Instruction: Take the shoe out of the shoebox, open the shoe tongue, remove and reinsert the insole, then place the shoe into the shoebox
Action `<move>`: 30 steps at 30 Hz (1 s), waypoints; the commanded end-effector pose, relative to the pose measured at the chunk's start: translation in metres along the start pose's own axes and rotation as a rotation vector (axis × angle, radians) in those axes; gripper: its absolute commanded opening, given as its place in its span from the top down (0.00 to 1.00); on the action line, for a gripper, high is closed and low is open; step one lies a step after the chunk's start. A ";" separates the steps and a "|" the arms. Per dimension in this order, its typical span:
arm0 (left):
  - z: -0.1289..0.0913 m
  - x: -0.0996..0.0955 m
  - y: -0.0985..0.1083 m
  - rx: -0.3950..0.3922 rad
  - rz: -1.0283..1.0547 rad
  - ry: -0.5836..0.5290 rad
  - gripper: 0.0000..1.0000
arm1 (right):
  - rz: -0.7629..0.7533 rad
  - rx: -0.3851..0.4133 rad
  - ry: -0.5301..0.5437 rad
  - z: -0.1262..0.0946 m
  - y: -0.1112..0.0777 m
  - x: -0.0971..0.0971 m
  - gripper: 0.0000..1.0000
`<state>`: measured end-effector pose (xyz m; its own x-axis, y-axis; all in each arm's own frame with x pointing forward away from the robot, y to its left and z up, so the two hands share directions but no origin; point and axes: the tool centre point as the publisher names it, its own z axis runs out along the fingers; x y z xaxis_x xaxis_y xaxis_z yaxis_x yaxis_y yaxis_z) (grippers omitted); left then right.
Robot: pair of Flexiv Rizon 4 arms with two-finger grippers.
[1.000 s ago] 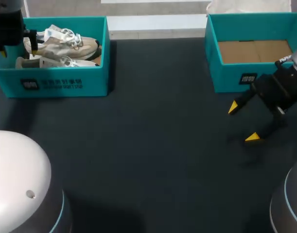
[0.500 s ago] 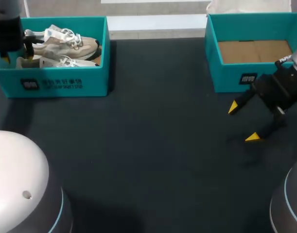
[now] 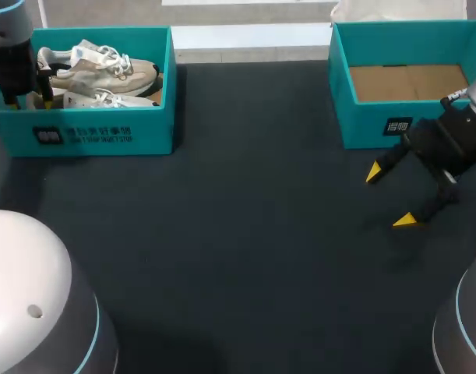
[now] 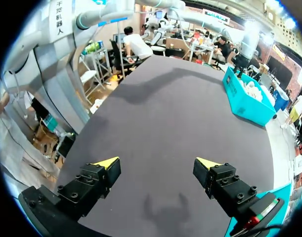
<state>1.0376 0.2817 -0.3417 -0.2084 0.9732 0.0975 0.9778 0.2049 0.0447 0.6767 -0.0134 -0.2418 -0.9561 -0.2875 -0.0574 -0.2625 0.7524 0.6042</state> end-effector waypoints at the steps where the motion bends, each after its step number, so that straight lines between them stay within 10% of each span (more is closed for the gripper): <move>1: 0.008 0.001 0.003 0.004 0.001 -0.001 0.54 | 0.001 0.002 0.000 0.001 0.000 0.000 0.00; 6: 0.015 -0.002 0.002 0.017 0.005 0.002 0.65 | 0.001 0.002 0.000 0.001 0.000 0.000 0.00; 12: 0.013 -0.004 -0.003 0.048 0.007 0.016 1.00 | 0.001 0.002 0.000 0.001 0.000 0.000 0.00; 30: -0.068 0.004 -0.005 0.095 -0.072 0.080 1.00 | 0.001 0.002 0.000 0.001 0.000 0.000 0.00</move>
<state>1.0323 0.2793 -0.2993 -0.2737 0.9456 0.1758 0.9585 0.2833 -0.0316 0.6767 -0.0134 -0.2418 -0.9561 -0.2875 -0.0574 -0.2625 0.7523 0.6042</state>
